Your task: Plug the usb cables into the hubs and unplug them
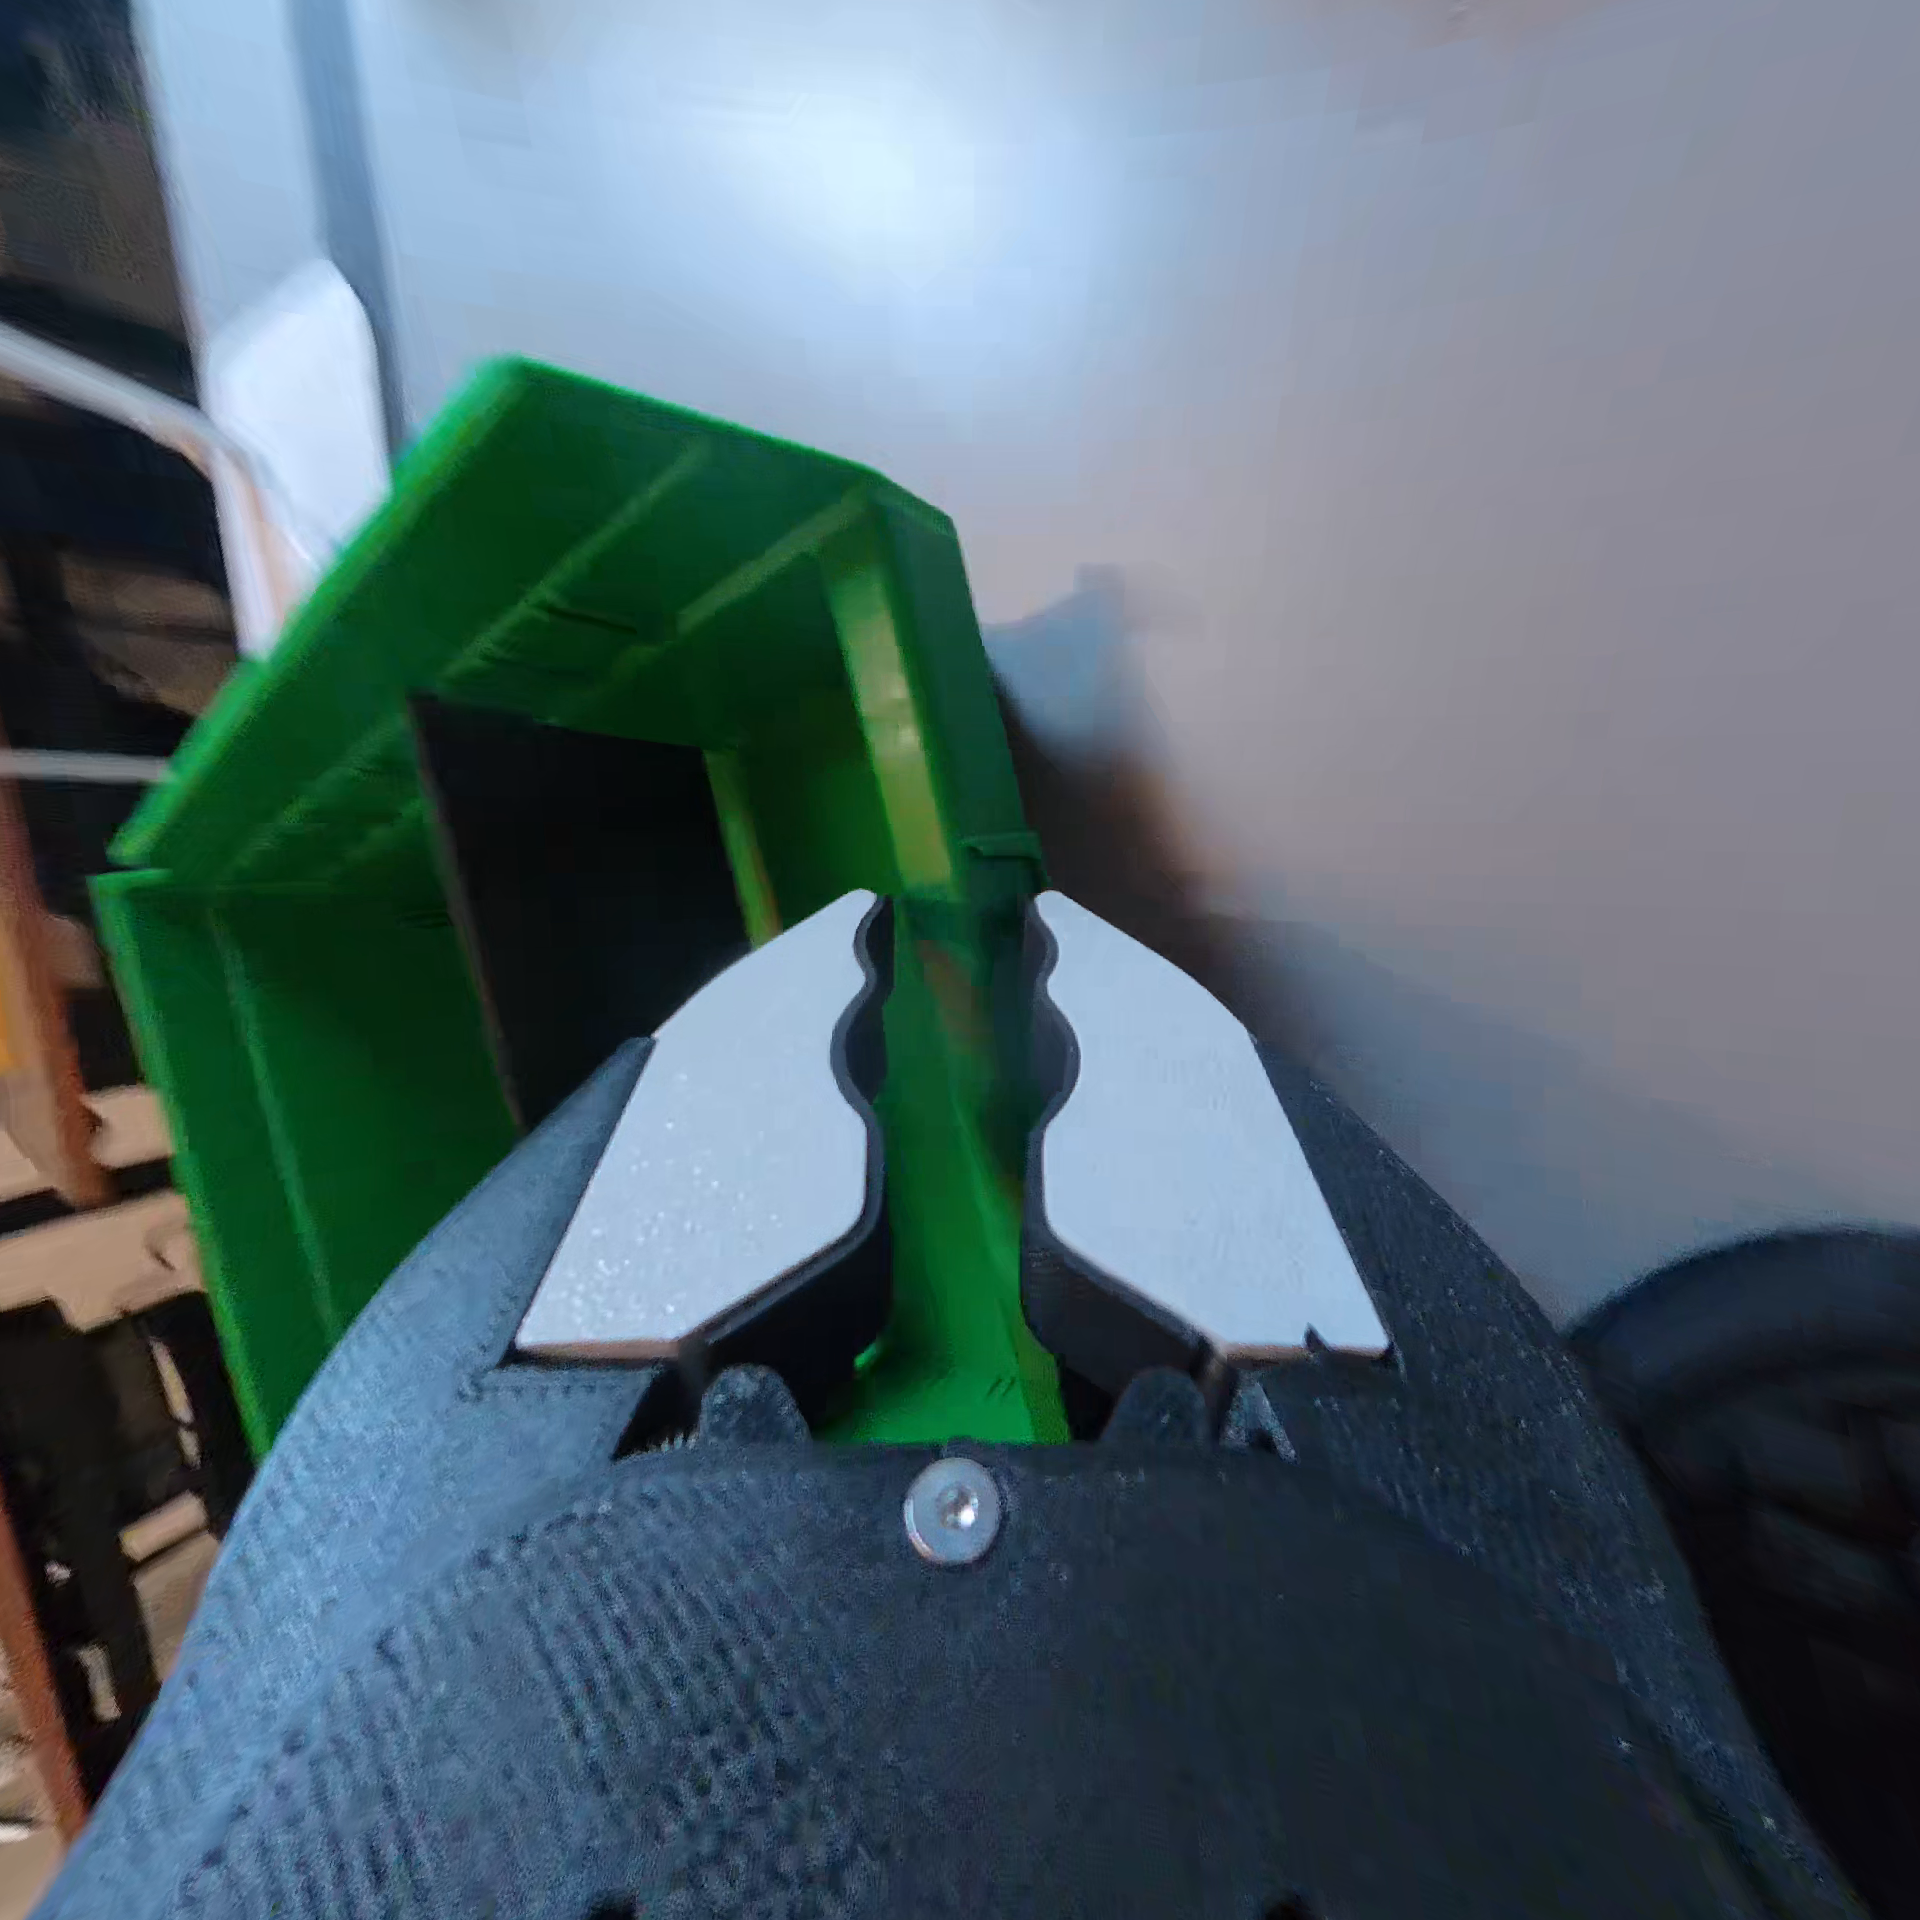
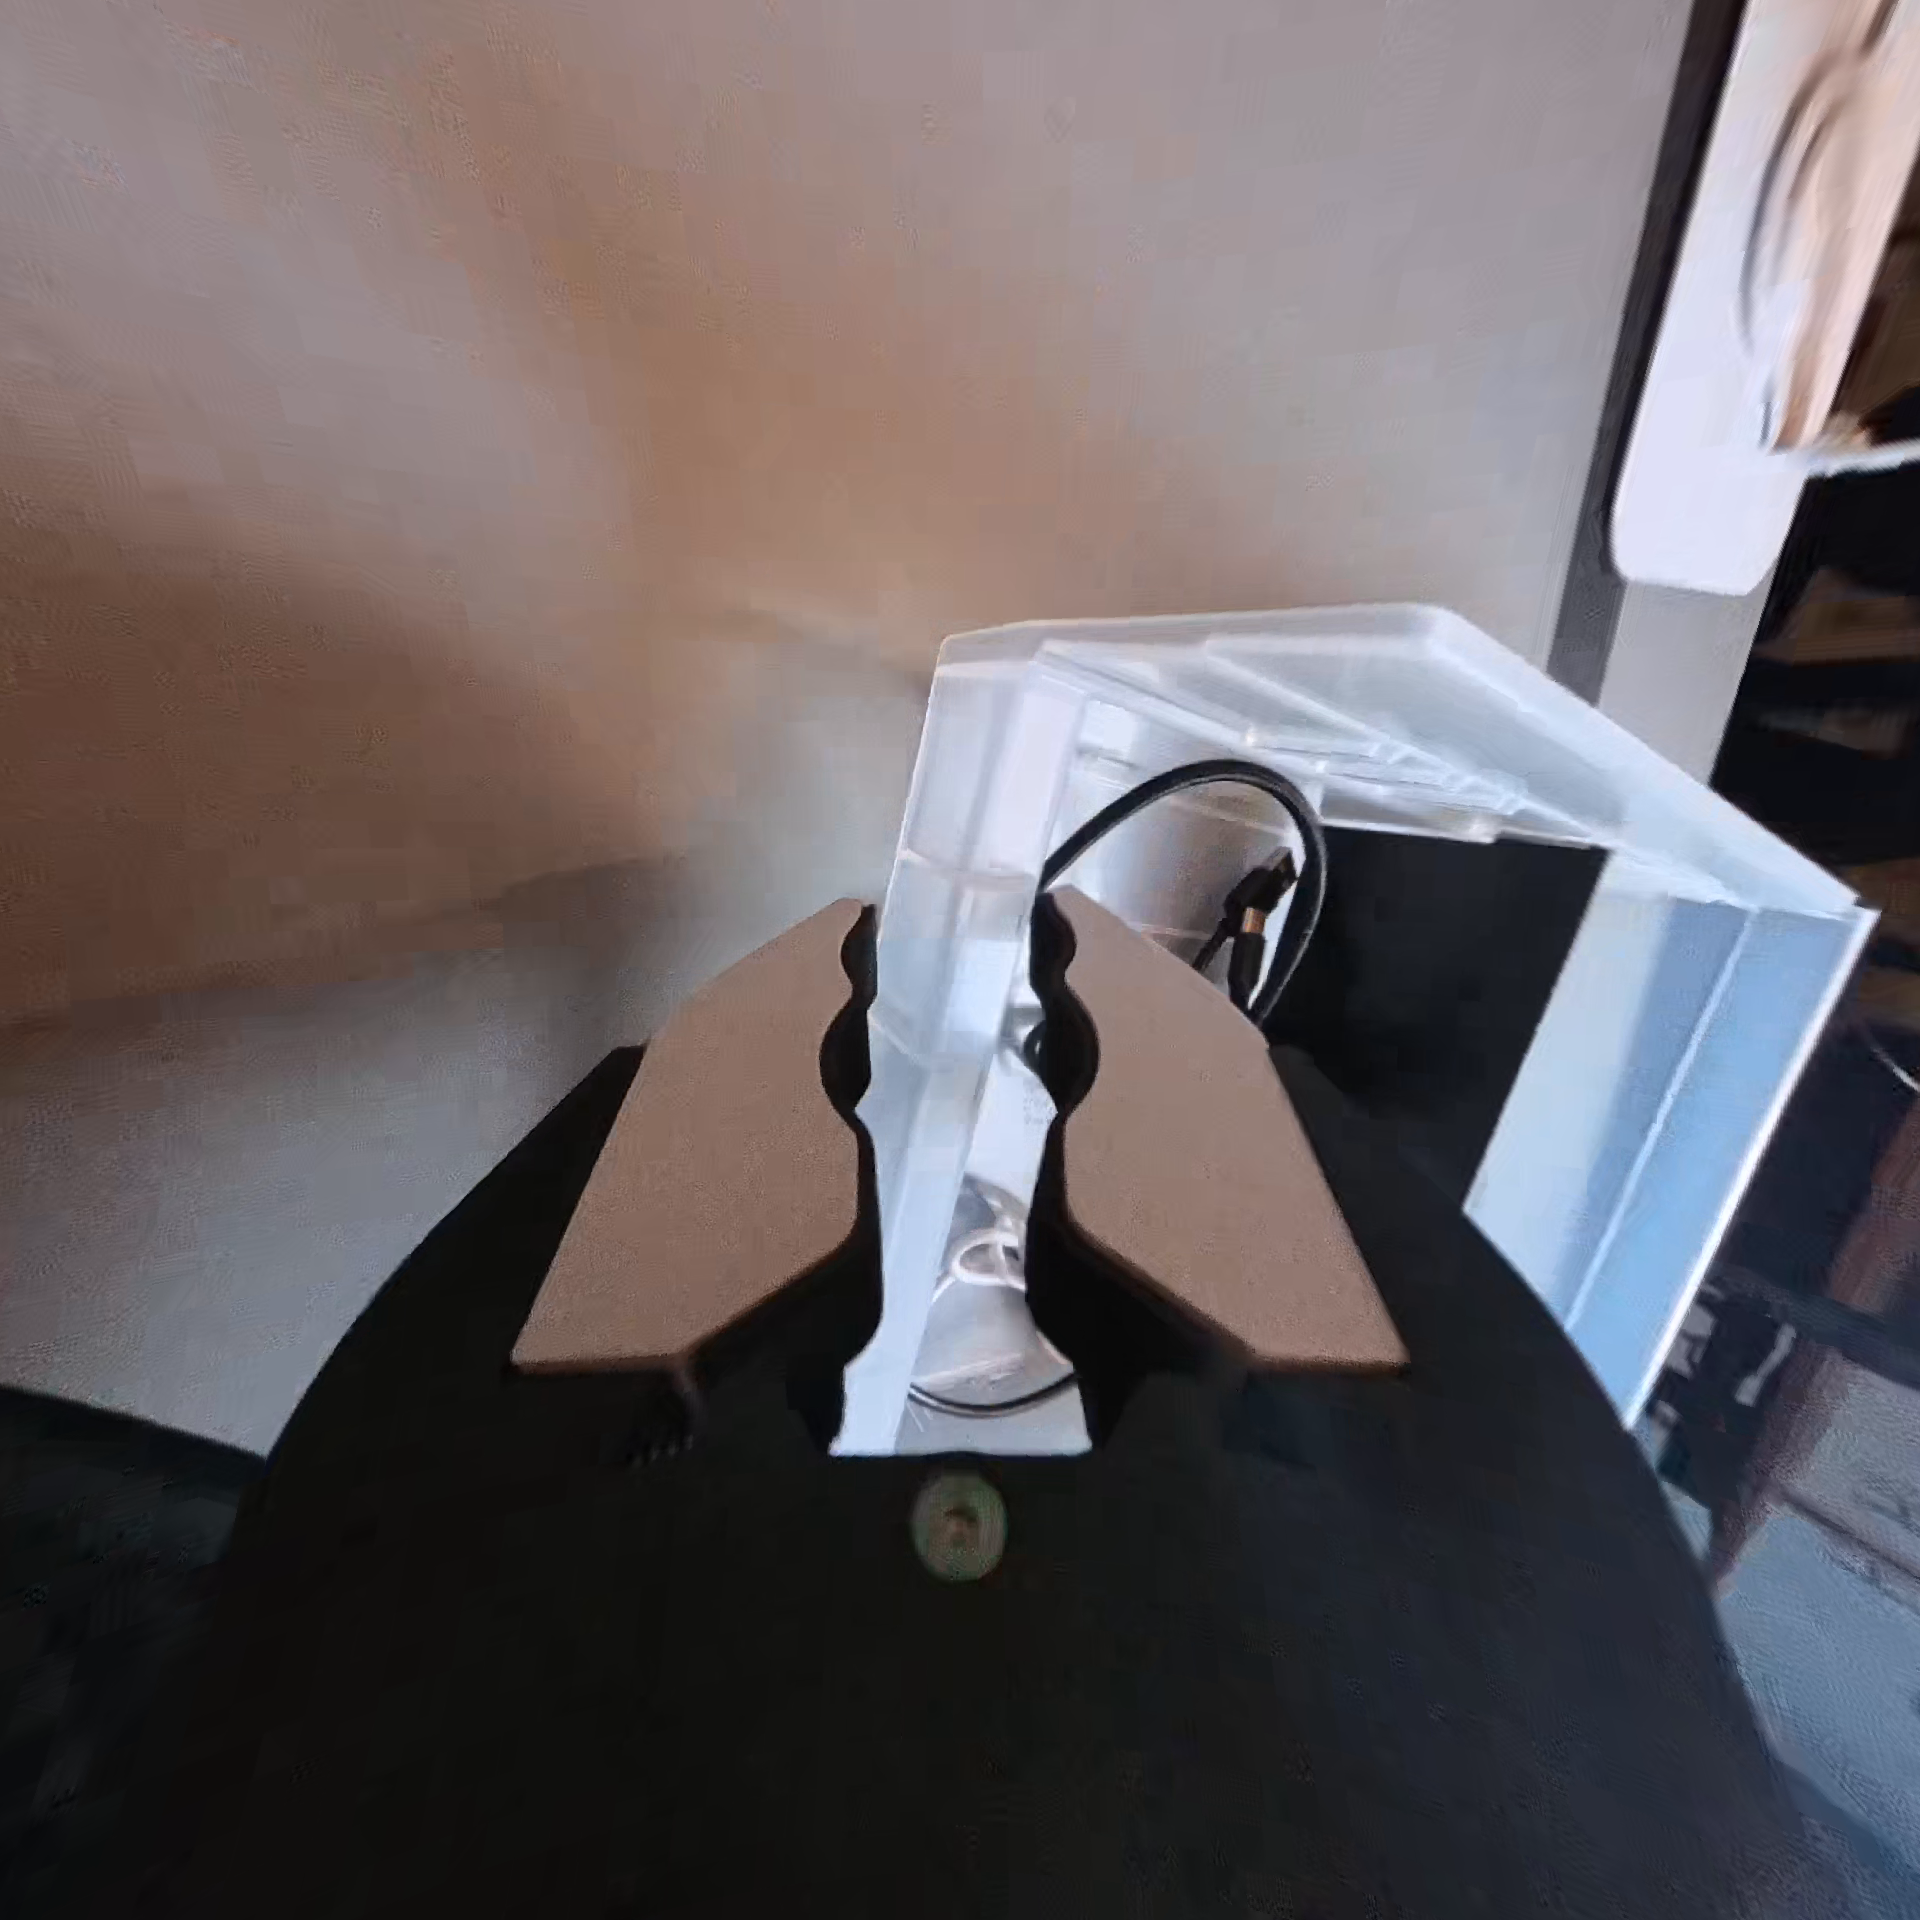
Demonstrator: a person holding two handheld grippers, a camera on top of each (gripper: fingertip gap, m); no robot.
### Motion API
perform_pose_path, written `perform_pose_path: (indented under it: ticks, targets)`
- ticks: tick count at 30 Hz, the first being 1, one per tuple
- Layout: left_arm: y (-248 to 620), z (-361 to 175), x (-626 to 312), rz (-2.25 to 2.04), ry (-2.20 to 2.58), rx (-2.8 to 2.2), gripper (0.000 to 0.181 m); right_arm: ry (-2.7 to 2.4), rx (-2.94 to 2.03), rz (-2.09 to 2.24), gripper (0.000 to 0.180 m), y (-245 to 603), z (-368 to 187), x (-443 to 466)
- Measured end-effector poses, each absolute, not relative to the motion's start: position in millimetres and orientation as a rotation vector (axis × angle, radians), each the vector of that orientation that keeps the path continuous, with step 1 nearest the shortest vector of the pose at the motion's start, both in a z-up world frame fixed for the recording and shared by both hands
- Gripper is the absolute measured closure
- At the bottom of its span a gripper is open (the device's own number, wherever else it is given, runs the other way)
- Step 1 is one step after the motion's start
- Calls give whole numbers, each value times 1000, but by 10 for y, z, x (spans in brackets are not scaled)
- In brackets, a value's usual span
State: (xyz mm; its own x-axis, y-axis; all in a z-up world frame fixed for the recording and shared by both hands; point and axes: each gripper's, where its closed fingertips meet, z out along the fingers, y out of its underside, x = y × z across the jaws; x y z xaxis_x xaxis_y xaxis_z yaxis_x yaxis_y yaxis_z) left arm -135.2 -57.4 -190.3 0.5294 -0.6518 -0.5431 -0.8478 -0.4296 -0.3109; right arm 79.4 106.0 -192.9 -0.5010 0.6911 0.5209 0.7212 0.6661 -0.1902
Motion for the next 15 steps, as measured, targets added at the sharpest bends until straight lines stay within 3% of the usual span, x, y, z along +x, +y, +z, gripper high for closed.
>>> perform_pose_path:
  ticks: [4,7,10,15]
  targets:
    - [-380,-1249,-930,314,987,-2009,154,-2017,-1148,502,144,218,-1155,954]
    - [-444,-800,-494,38,750,-1845,151,-1628,-1243,615,146,400,-664,1415]
    - [-444,-779,-95,-200,531,-1774,150,-1297,-1467,628,147,870,-744,1951]
    - [-139,-1203,280,-293,305,-1800,147,-976,-1689,661,139,1314,-1188,2315]
